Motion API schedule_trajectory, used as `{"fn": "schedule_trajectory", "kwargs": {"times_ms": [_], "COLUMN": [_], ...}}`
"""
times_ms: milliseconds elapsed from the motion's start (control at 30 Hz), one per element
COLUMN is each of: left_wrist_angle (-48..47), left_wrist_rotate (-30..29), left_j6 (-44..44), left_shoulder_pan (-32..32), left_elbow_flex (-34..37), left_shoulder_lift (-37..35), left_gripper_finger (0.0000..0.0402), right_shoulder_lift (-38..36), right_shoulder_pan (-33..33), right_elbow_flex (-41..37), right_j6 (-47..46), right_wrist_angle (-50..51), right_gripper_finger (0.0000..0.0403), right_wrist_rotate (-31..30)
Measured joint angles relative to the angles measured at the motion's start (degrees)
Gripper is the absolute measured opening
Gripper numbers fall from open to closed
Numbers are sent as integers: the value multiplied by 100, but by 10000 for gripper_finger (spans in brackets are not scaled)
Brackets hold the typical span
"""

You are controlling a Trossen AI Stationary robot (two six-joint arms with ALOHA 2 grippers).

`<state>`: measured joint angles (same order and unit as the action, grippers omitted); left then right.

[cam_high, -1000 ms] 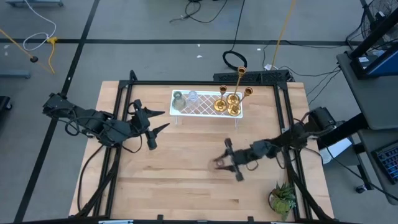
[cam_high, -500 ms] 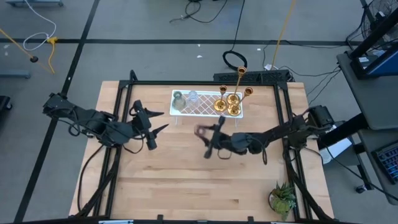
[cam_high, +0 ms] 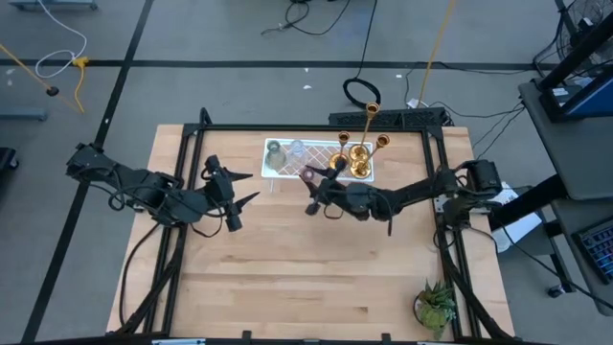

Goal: Pick & Place candle stick holders
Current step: Put the violet candle holder on the shelf

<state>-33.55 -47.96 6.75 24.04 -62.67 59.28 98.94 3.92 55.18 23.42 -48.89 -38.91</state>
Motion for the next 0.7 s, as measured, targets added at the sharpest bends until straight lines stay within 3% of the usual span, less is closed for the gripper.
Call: {"fn": "schedule_trajectory", "kwargs": {"times_ms": [400,567,700], "left_wrist_angle": [-51,-91,-91], "left_wrist_rotate": [206,207,207], "left_j6": [145,174,278], "left_shoulder_pan": [-1,-1,-1], "left_elbow_flex": [4,4,4], "left_shoulder_lift": [3,3,3], "left_gripper_finger": [225,225,225], "right_shoulder_lift": [171,124,129], "right_shoulder_pan": [-128,-110,-197], "right_elbow_flex": [4,4,2], "right_j6": [493,774,778], "right_wrist_angle": [-418,-486,-476], "right_gripper_finger": [126,133,131], "right_wrist_rotate": [-242,-933,-1051]}}
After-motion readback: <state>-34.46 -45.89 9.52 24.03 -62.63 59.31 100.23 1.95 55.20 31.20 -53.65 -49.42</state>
